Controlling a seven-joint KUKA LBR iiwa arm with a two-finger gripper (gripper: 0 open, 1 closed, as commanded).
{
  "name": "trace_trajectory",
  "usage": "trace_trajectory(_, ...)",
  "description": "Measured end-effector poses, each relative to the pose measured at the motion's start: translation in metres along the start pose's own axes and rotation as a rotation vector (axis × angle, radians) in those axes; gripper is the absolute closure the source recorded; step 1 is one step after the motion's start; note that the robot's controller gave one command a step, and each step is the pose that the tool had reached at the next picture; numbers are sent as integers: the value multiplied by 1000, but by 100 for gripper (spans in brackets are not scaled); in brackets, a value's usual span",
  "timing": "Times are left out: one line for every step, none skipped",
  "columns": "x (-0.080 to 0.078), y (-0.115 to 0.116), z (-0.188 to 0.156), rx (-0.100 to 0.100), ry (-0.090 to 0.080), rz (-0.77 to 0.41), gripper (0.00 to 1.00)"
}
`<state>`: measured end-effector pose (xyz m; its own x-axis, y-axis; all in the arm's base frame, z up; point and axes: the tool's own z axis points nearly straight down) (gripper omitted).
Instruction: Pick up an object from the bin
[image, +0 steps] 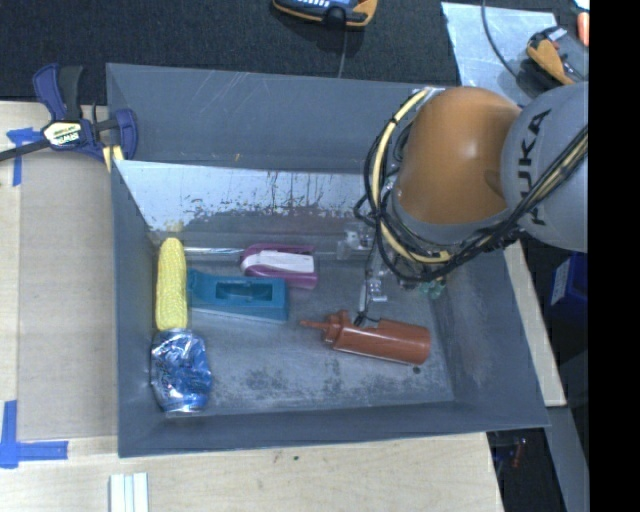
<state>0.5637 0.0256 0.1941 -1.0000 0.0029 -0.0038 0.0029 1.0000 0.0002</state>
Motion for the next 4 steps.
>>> trace_trajectory(0, 0, 0, 0, 0, 0, 0)
trace_trajectory(-25, -1, 59, 0, 0, -4, 0)
trace_trajectory(29, -13, 74, 0, -4, -88, 0)
trace_trajectory(33, -50, 106, 0, -12, -50, 100)
